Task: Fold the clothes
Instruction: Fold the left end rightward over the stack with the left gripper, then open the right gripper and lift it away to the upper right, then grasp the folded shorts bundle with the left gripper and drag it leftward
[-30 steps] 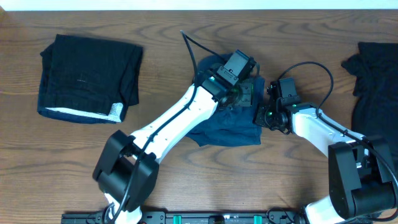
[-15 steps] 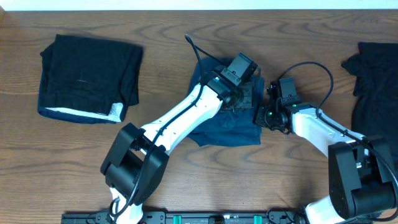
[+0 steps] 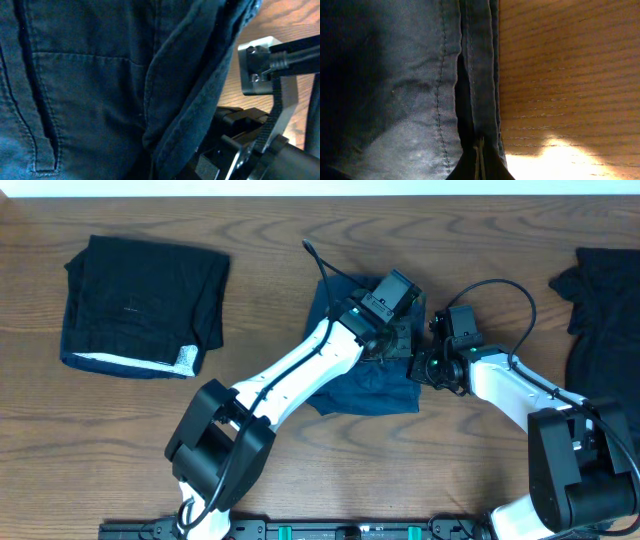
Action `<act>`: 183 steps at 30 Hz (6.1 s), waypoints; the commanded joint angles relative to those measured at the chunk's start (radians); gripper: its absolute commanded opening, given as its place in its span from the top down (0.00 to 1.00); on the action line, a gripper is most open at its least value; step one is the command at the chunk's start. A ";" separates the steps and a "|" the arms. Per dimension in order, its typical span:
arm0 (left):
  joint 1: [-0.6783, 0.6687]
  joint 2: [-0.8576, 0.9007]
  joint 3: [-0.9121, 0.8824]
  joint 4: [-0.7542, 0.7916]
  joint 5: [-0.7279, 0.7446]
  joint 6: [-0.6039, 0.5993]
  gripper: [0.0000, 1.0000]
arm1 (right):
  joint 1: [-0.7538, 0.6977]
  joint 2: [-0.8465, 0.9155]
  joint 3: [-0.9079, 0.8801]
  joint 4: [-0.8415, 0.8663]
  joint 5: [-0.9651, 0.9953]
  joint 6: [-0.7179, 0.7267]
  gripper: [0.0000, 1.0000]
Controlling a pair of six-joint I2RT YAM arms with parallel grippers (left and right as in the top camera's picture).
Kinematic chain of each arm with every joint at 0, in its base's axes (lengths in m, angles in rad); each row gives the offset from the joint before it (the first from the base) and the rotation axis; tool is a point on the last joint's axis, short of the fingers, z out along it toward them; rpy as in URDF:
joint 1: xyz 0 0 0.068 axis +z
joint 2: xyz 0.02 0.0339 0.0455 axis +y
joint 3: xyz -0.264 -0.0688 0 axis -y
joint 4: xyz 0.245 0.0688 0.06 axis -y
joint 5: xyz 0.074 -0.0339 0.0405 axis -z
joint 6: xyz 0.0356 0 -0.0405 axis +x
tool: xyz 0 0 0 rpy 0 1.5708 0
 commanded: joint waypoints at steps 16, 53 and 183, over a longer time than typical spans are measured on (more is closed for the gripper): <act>0.008 -0.005 0.017 0.099 0.145 0.030 0.27 | 0.014 0.040 -0.048 -0.031 -0.007 0.015 0.98; 0.015 -0.076 -0.295 0.103 0.137 0.213 0.94 | -0.202 0.163 0.273 0.077 -0.325 -0.332 0.99; 0.408 -0.143 -0.466 0.432 -0.462 0.322 0.77 | -0.355 -0.059 0.344 -0.170 -0.234 -0.345 0.01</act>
